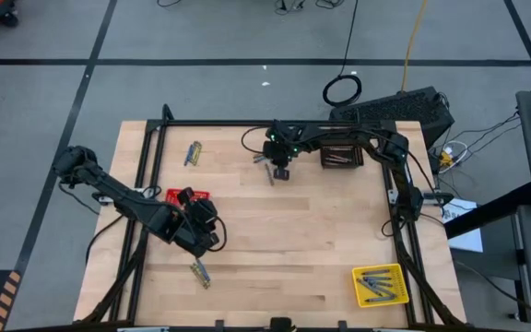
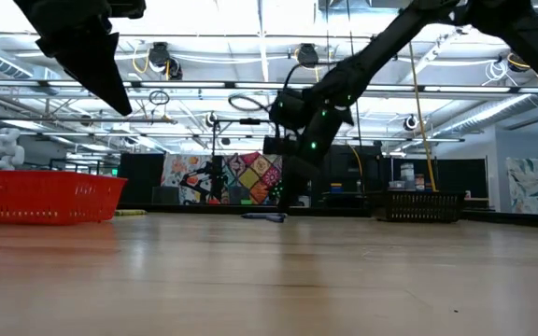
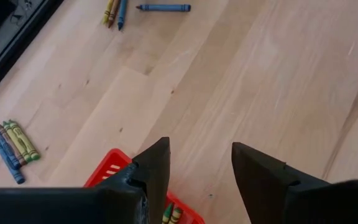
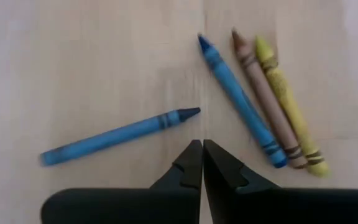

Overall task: Sort crayons
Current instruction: Put the blue crayon into the yellow bin

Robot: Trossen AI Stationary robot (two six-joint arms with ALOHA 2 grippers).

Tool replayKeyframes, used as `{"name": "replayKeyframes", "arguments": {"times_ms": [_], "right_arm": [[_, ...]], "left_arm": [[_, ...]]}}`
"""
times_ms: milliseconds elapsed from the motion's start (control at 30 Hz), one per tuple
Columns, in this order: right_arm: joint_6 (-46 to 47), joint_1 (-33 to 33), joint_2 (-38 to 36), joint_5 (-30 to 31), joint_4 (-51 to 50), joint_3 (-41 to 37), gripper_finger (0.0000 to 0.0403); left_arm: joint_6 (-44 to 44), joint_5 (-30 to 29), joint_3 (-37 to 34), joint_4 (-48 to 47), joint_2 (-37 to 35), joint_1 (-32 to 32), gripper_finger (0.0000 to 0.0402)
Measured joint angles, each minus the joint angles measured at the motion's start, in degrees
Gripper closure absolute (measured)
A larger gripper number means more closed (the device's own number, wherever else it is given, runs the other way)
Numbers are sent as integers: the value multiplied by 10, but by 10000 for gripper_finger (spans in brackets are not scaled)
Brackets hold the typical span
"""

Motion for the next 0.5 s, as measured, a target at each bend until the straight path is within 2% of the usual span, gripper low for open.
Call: {"name": "replayKeyframes", "arguments": {"times_ms": [133, 233, 400, 500], "right_arm": [[23, 22, -32, 3, -17, 0, 403], [83, 47, -48, 3, -15, -8, 403], [193, 97, -49, 10, 76, -56, 402], [229, 118, -49, 62, 120, -74, 386]], "left_arm": [[-14, 0, 0, 0, 0, 0, 226], [-15, 0, 0, 0, 0, -5, 226], [-15, -21, 0, 0, 0, -19, 226], [-18, -29, 0, 0, 0, -26, 226]]}}
